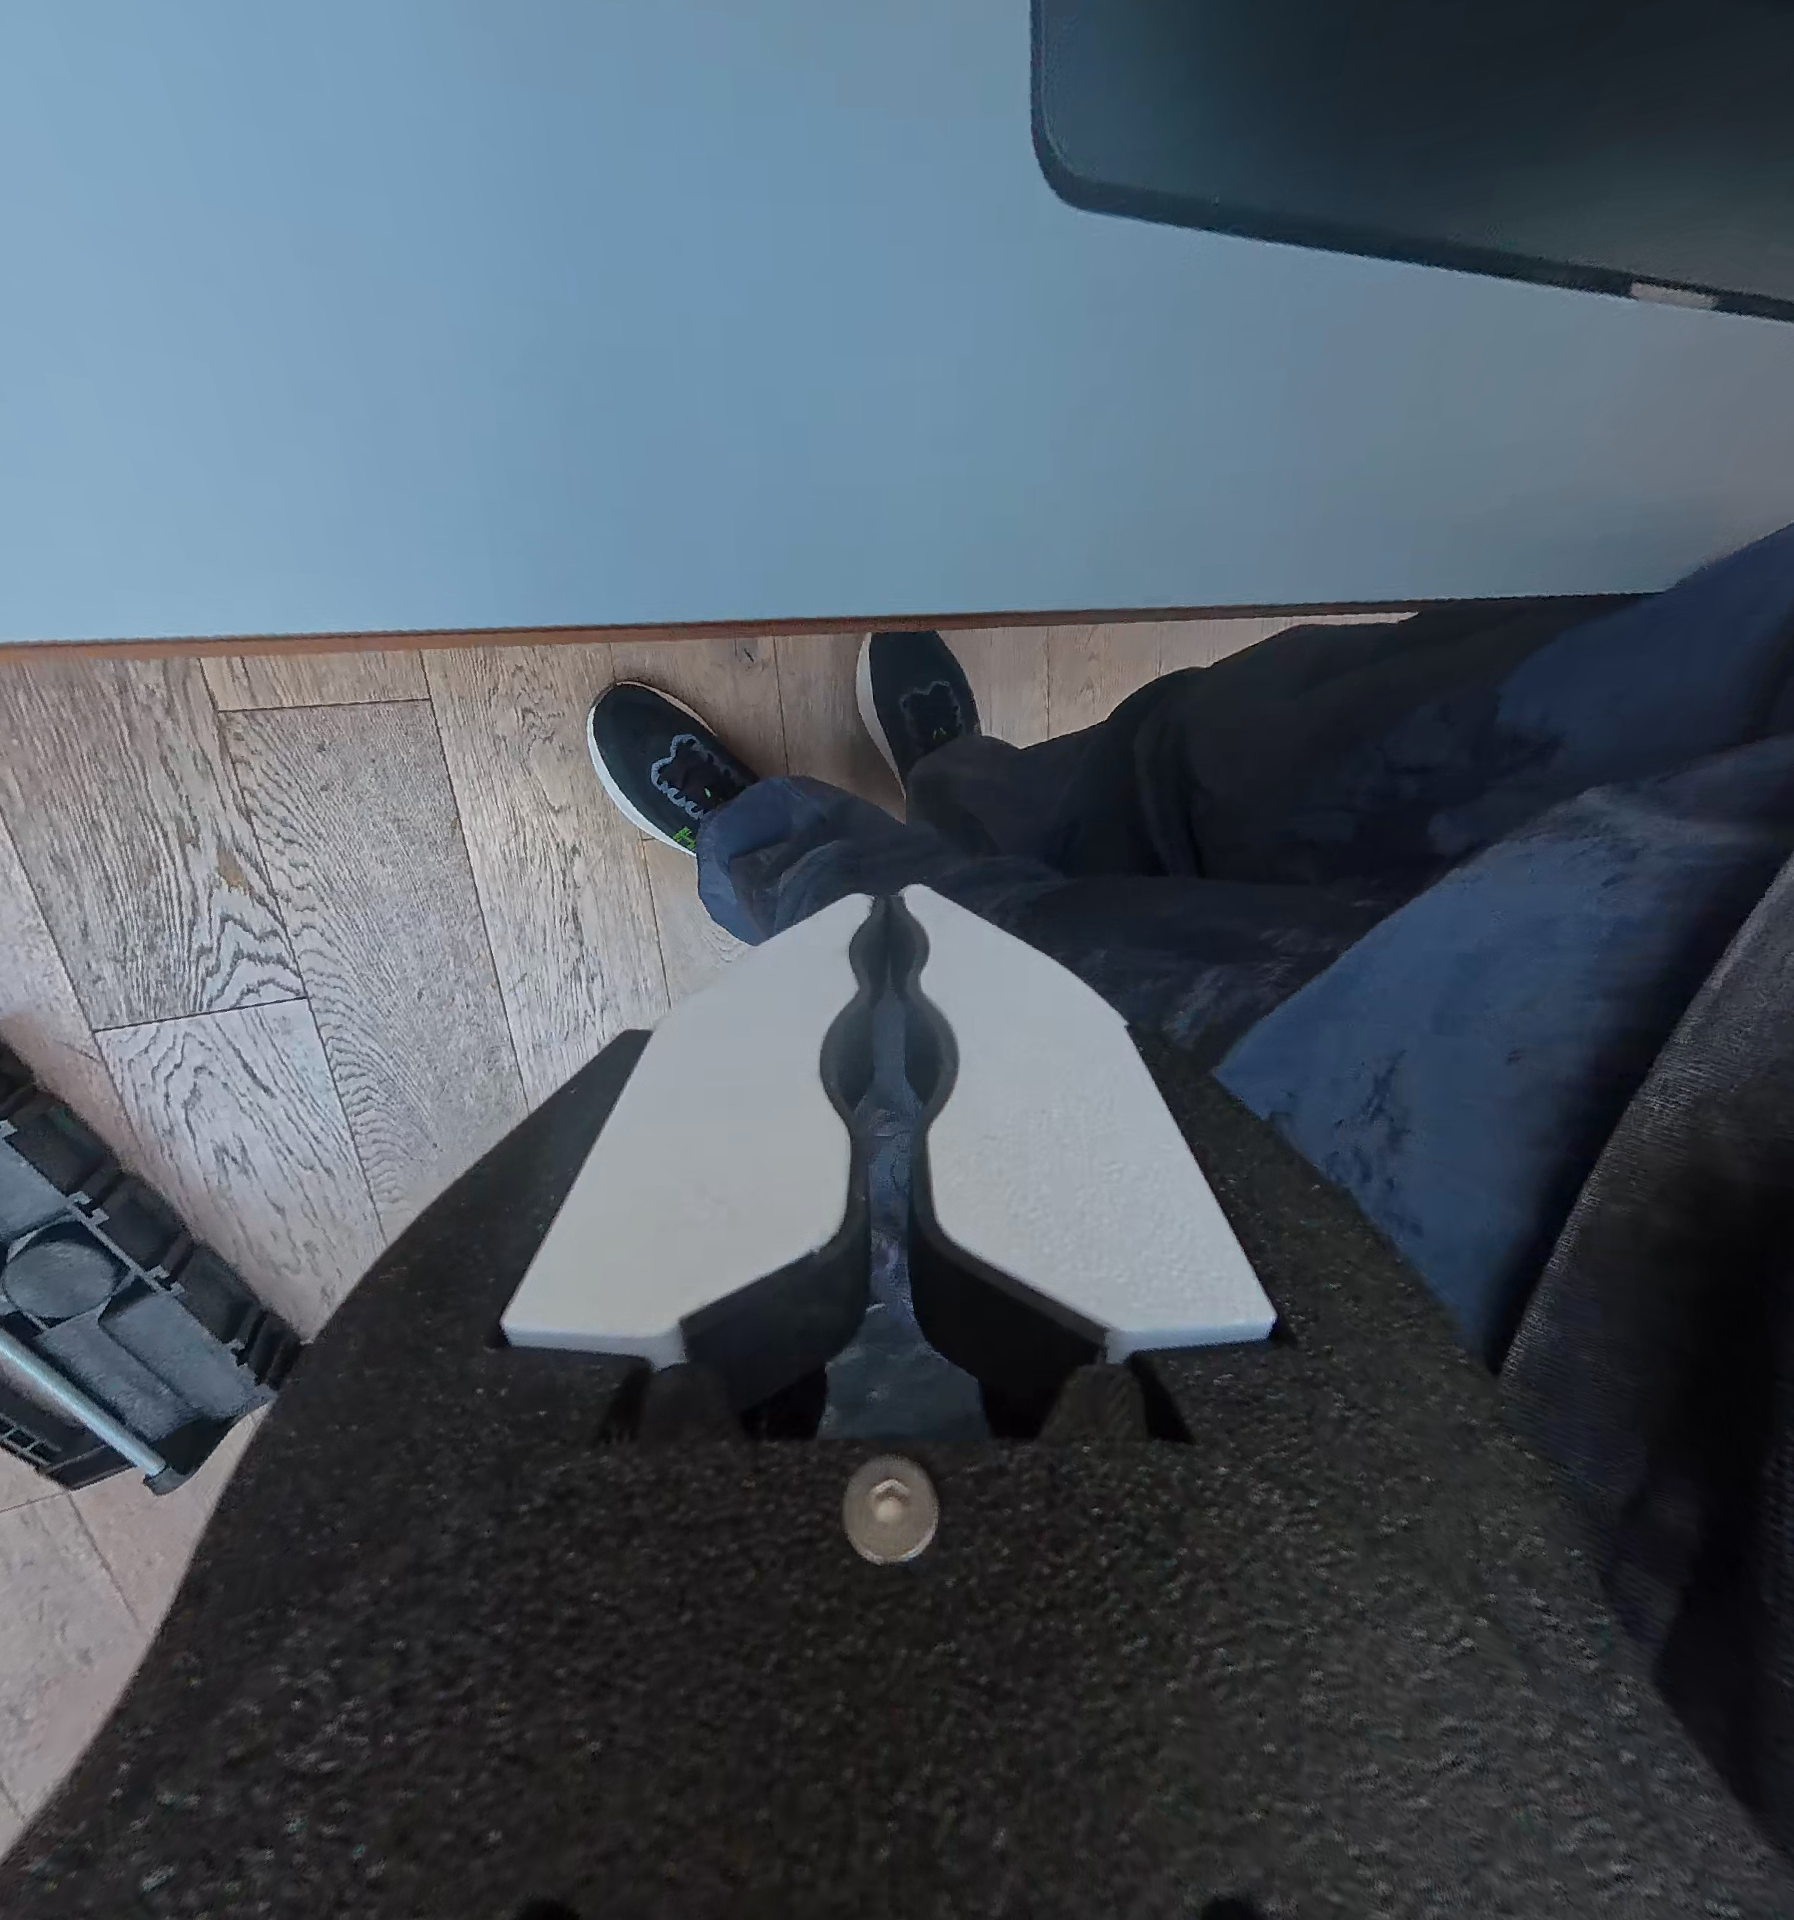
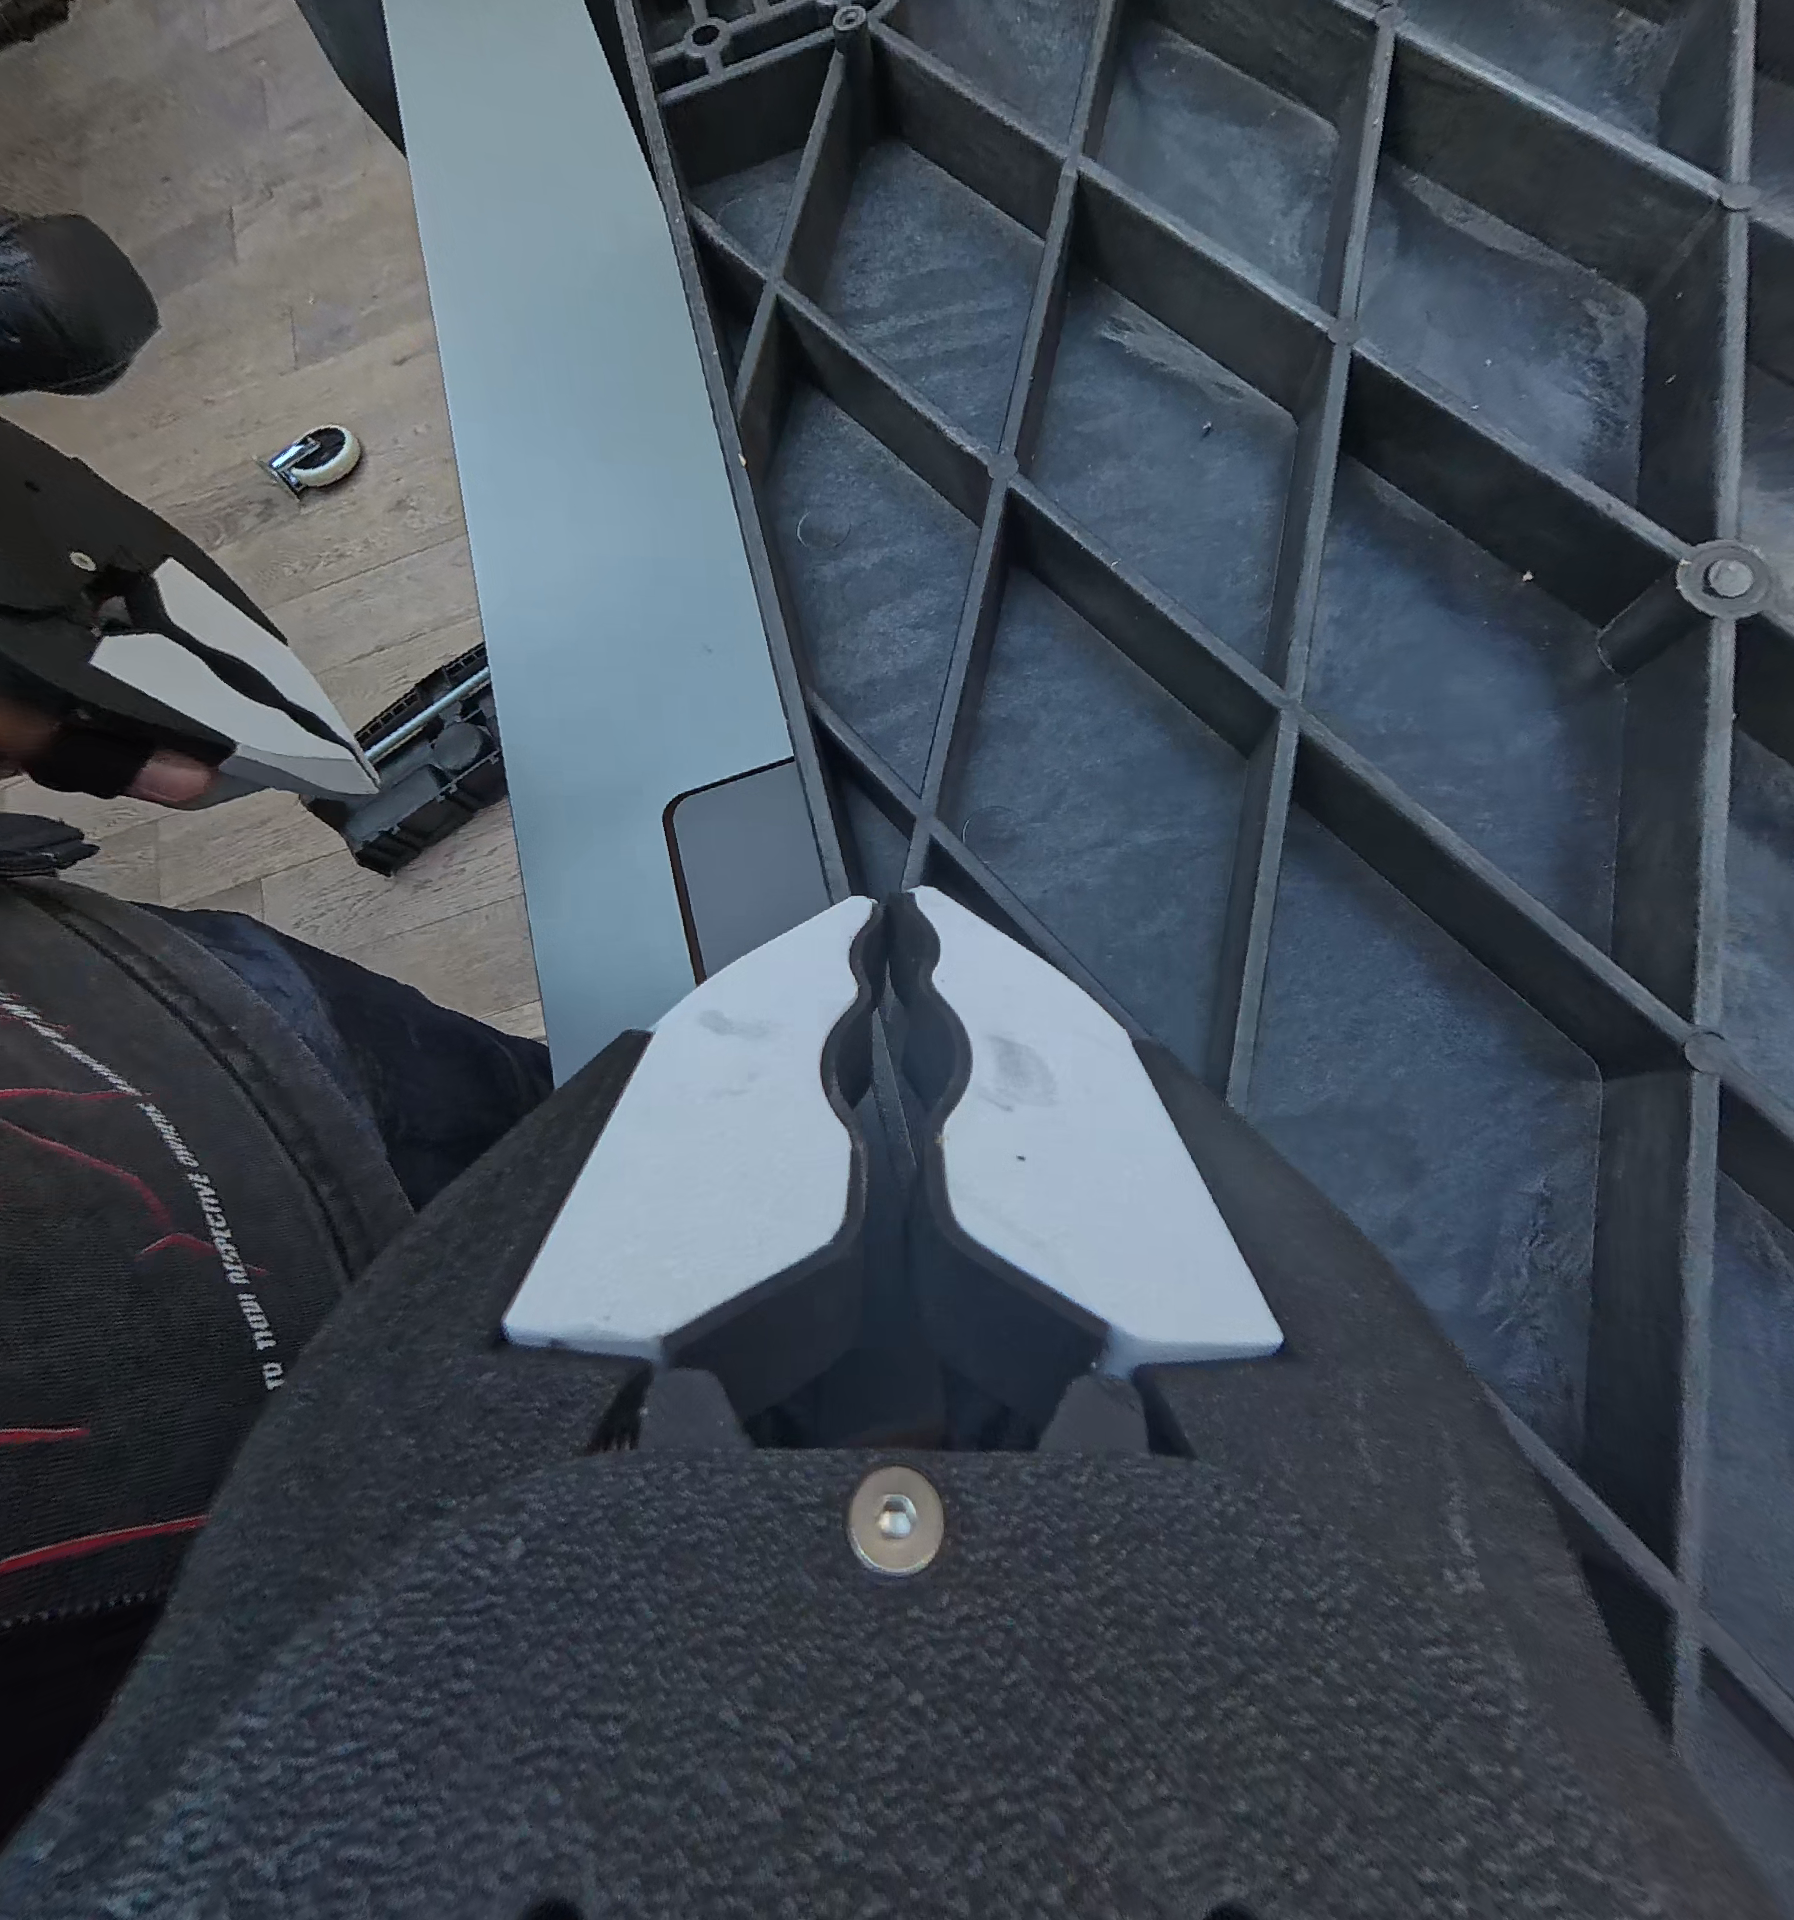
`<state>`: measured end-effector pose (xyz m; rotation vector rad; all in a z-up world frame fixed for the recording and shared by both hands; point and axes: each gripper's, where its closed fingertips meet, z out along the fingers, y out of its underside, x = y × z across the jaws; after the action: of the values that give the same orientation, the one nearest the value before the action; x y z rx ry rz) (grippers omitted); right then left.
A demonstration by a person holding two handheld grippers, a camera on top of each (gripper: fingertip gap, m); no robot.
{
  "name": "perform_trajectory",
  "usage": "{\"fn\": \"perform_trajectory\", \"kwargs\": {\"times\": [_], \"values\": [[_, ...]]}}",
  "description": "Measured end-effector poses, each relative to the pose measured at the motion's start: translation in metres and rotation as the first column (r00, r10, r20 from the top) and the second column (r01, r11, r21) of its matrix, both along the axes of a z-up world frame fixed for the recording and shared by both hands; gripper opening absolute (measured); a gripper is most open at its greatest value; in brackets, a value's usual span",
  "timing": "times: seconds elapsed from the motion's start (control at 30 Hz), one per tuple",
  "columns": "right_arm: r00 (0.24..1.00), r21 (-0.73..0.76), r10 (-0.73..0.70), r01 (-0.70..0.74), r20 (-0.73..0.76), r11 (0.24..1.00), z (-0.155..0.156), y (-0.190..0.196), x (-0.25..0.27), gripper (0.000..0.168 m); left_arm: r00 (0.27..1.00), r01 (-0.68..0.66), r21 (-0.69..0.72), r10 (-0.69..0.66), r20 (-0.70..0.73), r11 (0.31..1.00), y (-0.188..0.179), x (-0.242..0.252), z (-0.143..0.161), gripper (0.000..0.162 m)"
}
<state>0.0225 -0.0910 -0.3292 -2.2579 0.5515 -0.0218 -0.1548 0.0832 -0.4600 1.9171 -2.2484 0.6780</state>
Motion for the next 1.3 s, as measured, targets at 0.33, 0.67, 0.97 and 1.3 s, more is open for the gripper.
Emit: {"fn": "perform_trajectory", "kwargs": {"times": [0.33,0.67,0.97,1.3], "values": [[0.999,0.012,0.042,-0.043,0.022,0.999,0.005,-0.001,-0.005,0.0,0.999,0.003,0.008,-0.004,0.033,1.0,-0.015,0.007,0.006,0.0],[0.998,0.013,0.059,-0.059,0.028,0.998,0.006,-0.004,-0.015,0.0,0.887,-0.181,0.121,0.109,0.448,0.976,0.017,0.064,0.074,0.0],[0.997,0.021,0.058,-0.059,0.045,0.998,0.013,0.0,-0.013,0.0,0.474,-0.321,-0.386,0.5,0.725,0.865,0.043,0.185,0.234,0.017],[0.999,0.022,0.021,-0.022,0.044,1.0,0.013,-0.003,-0.011,0.0,0.379,-0.28,-0.099,0.204,0.903,0.955,0.035,0.241,0.307,0.052]]}}
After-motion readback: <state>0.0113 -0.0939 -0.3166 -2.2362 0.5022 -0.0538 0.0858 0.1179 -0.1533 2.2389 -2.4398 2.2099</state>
